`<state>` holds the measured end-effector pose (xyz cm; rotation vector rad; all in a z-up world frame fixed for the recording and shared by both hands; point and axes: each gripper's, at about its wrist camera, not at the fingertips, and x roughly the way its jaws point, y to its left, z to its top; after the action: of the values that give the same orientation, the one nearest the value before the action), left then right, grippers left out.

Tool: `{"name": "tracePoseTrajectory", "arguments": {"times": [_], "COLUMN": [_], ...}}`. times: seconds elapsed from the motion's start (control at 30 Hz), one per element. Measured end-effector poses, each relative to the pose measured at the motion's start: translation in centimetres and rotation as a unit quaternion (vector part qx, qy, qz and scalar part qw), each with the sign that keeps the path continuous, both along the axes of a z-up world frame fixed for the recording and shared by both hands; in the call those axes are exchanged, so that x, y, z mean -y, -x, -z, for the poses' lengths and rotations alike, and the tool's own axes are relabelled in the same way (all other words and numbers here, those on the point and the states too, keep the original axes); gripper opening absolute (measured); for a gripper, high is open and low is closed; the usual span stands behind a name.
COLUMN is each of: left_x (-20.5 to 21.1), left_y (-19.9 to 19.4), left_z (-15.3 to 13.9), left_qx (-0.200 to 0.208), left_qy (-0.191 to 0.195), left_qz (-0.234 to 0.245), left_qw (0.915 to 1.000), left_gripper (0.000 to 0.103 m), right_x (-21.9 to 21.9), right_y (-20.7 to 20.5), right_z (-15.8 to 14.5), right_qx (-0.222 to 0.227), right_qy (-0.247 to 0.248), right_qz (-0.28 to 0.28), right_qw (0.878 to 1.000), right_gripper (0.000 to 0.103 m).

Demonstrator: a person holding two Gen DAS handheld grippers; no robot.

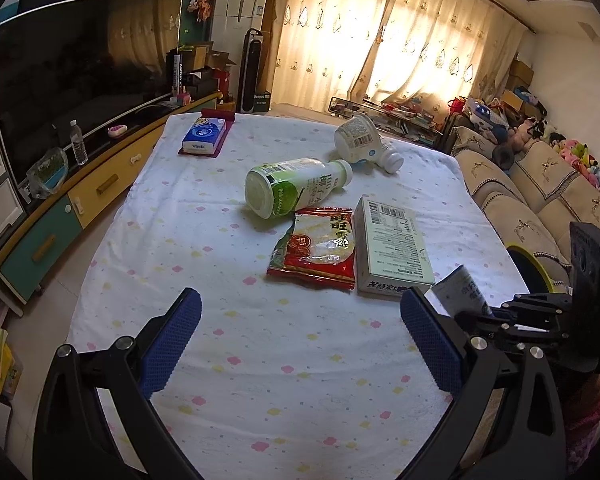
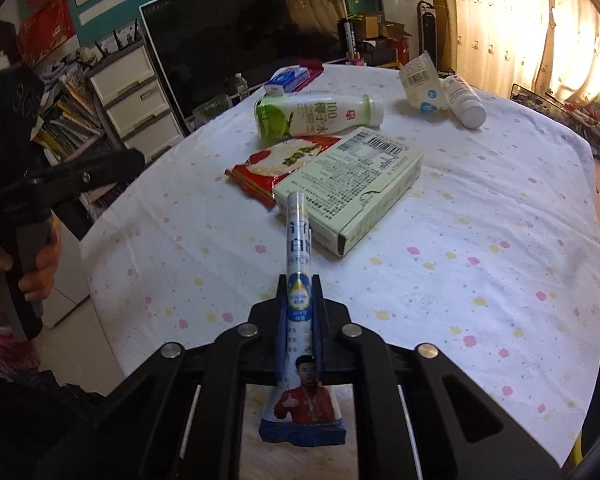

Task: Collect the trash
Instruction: 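Carry the toothpaste tube into the bin and open the right tool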

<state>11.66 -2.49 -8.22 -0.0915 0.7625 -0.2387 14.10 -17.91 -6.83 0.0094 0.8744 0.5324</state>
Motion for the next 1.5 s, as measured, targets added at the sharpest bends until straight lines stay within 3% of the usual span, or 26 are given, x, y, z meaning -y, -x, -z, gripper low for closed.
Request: {"name": "tracePoseTrajectory", "arguments": {"times": [0.2,0.37,0.57,0.77,1.07,1.2,1.5], "left_x": [0.6,1.5,3.2,5.2,8.0,8.9,11.2], "left_y": [0.0,-0.3,-0.9,-1.6,-2.5,-2.8,-4.9], "left_z": [0.1,0.3,0.6,0.8,1.4,1.6,2.2], "left_qx": [-0.003,-0.006,-0.011,-0.016,-0.027,-0.032,-0.042], "left_qy": [-0.005,-0.01,-0.018,-0.026,-0.04,-0.047,-0.051], "left_qz": [0.006,0.013,0.025,0.042,0.064,0.071,0.097], "left_qw": [1.0,0.9998,0.9995,0.9986,0.9968,0.9959,0.9931], "left_gripper": [0.098,0.098,0.098,0.098,0.098,0.098,0.098], "right_x": [4.4,10.9,20.6,28.6,33.5,33.7,31.7], "right_y": [0.6,0.8,1.4,1.7,0.7,0.6,0.8], "right_z": [-1.7,-2.0,-0.6,2.5,6.5,7.1,6.4], "right_qx": [0.026,0.038,0.031,0.0,-0.033,-0.026,-0.016], "right_qy": [-0.016,-0.015,-0.002,0.017,0.044,0.055,0.068], "right_qz": [0.066,0.157,0.292,0.407,0.47,0.49,0.476], "right_qw": [0.997,0.987,0.956,0.913,0.881,0.87,0.877], "right_gripper": [0.01,0.01,0.01,0.01,0.014,0.051,0.058]}}
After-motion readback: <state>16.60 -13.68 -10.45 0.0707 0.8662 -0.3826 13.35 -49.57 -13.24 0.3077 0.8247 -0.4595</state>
